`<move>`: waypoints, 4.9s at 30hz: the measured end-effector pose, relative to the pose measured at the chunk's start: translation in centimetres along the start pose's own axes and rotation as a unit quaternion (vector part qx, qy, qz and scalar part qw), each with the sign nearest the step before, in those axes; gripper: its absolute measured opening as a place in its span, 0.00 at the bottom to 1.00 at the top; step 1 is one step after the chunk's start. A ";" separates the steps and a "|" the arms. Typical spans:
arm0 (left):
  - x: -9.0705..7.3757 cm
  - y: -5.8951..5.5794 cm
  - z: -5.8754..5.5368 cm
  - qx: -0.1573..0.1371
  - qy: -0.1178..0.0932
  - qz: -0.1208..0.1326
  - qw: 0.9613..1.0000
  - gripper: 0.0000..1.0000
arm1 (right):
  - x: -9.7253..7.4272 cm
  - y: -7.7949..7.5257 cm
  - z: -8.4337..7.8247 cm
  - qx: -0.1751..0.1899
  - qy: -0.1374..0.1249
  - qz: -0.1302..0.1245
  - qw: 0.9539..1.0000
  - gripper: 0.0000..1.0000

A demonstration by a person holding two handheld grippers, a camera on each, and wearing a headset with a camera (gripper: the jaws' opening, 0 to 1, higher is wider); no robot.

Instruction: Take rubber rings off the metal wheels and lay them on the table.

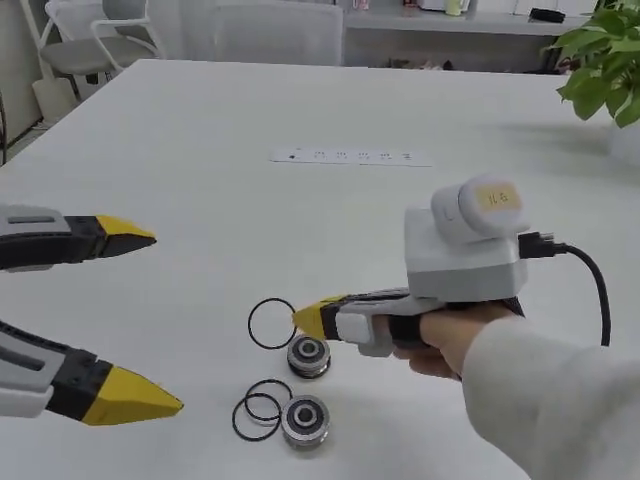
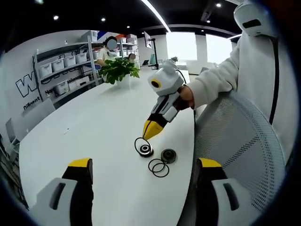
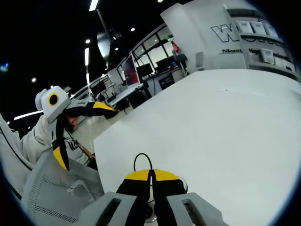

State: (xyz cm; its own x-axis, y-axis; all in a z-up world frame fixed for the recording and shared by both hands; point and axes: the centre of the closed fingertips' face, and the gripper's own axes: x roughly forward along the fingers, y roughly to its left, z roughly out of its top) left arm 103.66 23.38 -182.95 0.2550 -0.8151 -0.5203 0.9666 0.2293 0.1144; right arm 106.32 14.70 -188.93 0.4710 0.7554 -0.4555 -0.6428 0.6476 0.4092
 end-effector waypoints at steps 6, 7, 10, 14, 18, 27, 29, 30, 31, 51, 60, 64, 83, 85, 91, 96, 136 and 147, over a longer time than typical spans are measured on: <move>-1.6 -0.2 -1.3 -0.013 0.006 0.019 1.000 0.89 | 0.7 1.2 -1.1 -0.006 0.025 0.021 0.999 0.00; -1.8 -0.3 -1.7 -0.015 0.009 0.020 1.000 0.89 | 0.9 1.6 -1.5 -0.010 0.034 0.027 0.999 0.00; -2.2 -0.9 -3.2 -0.032 0.020 0.024 0.999 0.89 | 1.4 2.3 -2.5 -0.021 0.054 0.039 0.998 0.00; -2.4 -1.6 -4.2 -0.052 0.020 0.028 0.998 0.90 | 2.0 3.1 -4.0 -0.034 0.083 0.051 0.995 0.00; -2.2 -2.5 -5.0 -0.066 0.022 0.028 0.997 0.90 | 2.3 3.8 -5.3 -0.047 0.109 0.064 0.991 0.00; -1.8 -3.3 -5.8 -0.089 0.019 0.028 0.995 0.89 | 2.6 4.0 -7.0 -0.083 0.146 0.065 0.984 0.00; -1.8 -3.4 -5.8 -0.091 0.020 0.027 0.995 0.89 | 2.6 3.9 -7.1 -0.084 0.149 0.064 0.983 0.00; -1.8 -3.4 -5.8 -0.093 0.019 0.027 0.995 0.89 | 2.6 3.8 -7.1 -0.083 0.150 0.064 0.983 0.00; -1.7 -3.4 -5.8 -0.093 0.018 0.028 0.995 0.89 | 2.6 3.8 -7.2 -0.082 0.150 0.063 0.983 0.00; -1.2 -4.0 -6.3 -0.113 0.026 0.023 0.993 0.89 | 2.8 3.2 -7.4 -0.108 0.151 0.047 0.981 0.01; -1.2 -4.2 -6.1 -0.113 0.024 0.016 0.993 0.89 | 2.5 2.6 -6.3 -0.107 0.133 0.036 0.985 0.03; -1.0 -4.2 -6.0 -0.102 0.029 0.009 0.994 0.90 | 2.1 1.9 -5.3 -0.103 0.114 0.028 0.988 0.03; 1.8 -0.1 0.5 0.009 0.018 -0.028 0.999 0.76 | -0.4 -3.0 -2.2 -0.056 0.040 -0.032 0.997 0.04; 2.7 0.3 1.5 0.015 0.010 -0.034 0.999 0.72 | -0.6 -3.7 -2.4 -0.052 0.041 -0.040 0.997 0.05; 5.9 0.8 3.6 0.023 -0.021 -0.053 0.998 0.64 | -0.9 -4.9 -3.6 -0.053 0.059 -0.054 0.995 0.06; 9.3 1.0 4.1 0.030 -0.031 -0.067 0.997 0.53 | -0.6 -5.0 -4.9 -0.073 0.090 -0.054 0.992 0.08; 16.2 -0.4 -3.6 -0.026 0.029 -0.069 0.997 0.07 | 0.4 -5.6 -6.1 -0.122 0.123 -0.071 0.982 0.00; 16.1 -0.5 -3.4 -0.010 0.032 -0.064 0.997 0.07 | 0.1 -5.4 -4.3 -0.037 0.086 -0.075 0.993 0.00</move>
State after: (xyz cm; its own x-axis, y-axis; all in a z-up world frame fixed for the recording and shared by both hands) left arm 107.20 11.98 -194.23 0.1260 -0.8031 -0.5823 0.9904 0.1359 0.0270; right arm 107.26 10.91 -194.55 0.4585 0.6195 -0.6372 -0.6191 0.7371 0.2711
